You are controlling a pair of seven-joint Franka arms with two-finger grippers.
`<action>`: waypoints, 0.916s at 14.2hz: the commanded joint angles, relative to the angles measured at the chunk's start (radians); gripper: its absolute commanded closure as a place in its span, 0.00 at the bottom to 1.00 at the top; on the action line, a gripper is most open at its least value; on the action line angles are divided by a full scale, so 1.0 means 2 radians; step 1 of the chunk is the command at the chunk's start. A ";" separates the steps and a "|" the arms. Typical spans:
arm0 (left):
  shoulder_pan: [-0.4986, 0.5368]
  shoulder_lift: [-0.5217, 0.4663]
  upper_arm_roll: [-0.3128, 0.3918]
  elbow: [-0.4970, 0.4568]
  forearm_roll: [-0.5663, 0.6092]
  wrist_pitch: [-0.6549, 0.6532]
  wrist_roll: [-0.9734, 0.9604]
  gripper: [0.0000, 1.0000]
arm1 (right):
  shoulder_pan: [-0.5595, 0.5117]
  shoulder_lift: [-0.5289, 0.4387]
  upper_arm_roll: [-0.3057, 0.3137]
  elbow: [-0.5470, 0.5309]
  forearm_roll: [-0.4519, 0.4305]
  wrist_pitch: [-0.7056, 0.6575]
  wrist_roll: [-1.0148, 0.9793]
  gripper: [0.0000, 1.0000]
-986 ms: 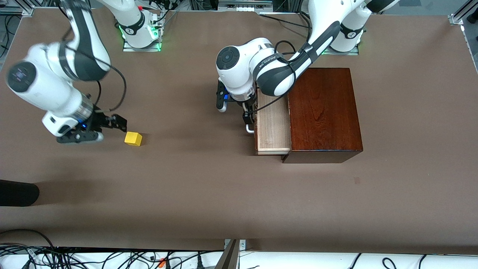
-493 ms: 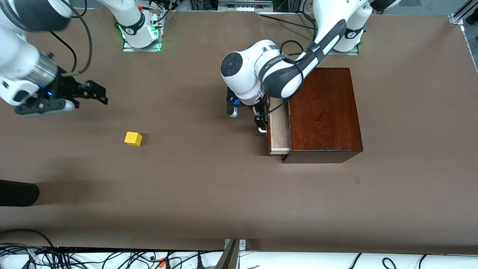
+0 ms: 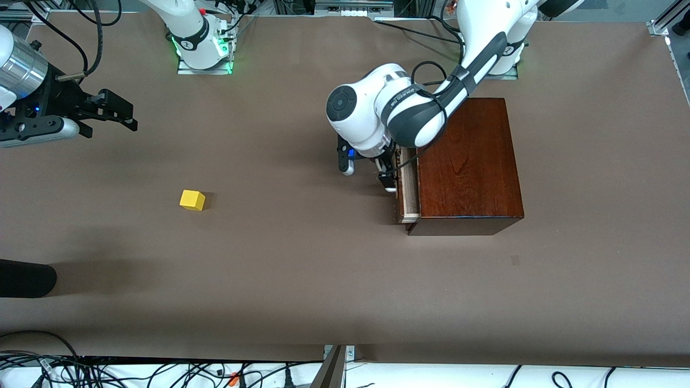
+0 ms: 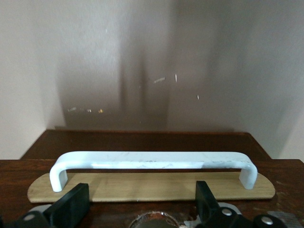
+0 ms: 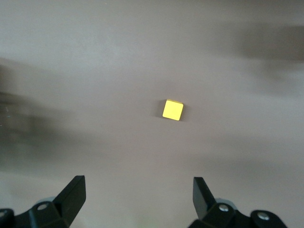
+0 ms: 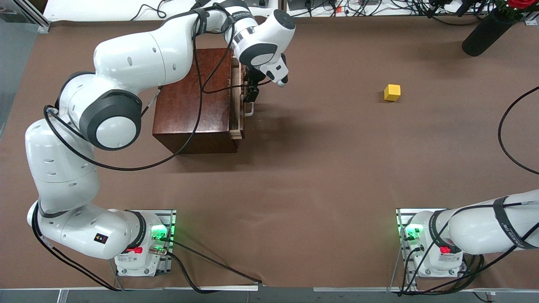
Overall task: Open drawer, take yellow block, close drawer
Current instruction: 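Push the drawer shut with the left gripper while the right gripper withdraws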
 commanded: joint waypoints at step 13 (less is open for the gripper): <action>0.001 -0.016 -0.001 -0.011 0.012 0.008 -0.141 0.00 | -0.008 0.020 0.000 0.017 -0.032 -0.020 -0.020 0.00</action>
